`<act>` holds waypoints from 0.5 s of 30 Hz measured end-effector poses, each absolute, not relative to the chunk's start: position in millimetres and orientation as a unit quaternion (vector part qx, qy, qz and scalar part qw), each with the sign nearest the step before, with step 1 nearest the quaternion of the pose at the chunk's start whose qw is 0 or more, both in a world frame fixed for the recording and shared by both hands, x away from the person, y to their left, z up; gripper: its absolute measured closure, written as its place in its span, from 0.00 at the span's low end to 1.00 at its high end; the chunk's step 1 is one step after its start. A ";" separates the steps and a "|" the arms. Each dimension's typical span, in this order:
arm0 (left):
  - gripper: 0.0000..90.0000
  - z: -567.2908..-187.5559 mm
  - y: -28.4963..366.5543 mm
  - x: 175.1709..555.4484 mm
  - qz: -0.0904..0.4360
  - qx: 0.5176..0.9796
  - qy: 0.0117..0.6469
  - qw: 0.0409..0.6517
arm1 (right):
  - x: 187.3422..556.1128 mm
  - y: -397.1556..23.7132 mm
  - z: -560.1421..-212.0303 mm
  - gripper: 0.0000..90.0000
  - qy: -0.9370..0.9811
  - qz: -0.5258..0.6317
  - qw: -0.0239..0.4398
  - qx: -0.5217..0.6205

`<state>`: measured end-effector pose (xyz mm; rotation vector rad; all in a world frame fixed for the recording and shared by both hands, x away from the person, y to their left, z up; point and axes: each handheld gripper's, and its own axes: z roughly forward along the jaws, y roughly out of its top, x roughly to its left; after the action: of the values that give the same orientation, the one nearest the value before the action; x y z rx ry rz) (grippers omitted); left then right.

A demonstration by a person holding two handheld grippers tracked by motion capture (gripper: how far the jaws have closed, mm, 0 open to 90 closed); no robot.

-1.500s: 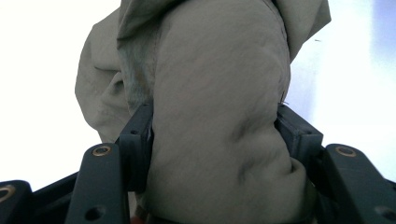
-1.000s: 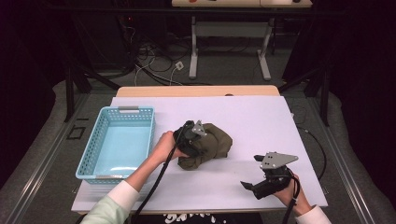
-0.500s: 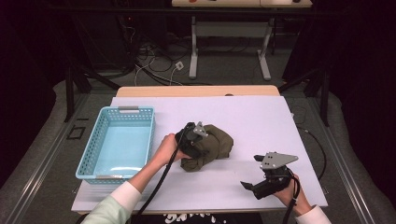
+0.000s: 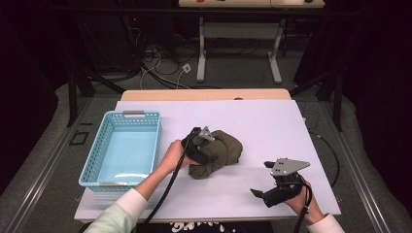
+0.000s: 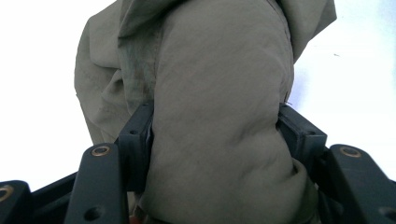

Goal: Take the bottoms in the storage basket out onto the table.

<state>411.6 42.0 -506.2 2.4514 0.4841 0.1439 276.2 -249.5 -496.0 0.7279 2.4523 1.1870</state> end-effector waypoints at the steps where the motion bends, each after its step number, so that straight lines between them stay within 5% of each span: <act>1: 0.43 -506.8 43.1 412.5 0.052 0.929 0.185 0.315 | 276.2 -249.5 -496.0 0.01 0.858 0.415 0.160 0.255; 15: 0.19 -510.9 44.5 415.0 0.053 0.928 0.207 0.307 | 276.6 -250.0 -495.9 0.01 0.859 0.414 0.160 0.255</act>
<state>415.0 44.5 -510.9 2.4543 0.5472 0.1397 276.6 -250.0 -495.9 0.7289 2.4536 1.1822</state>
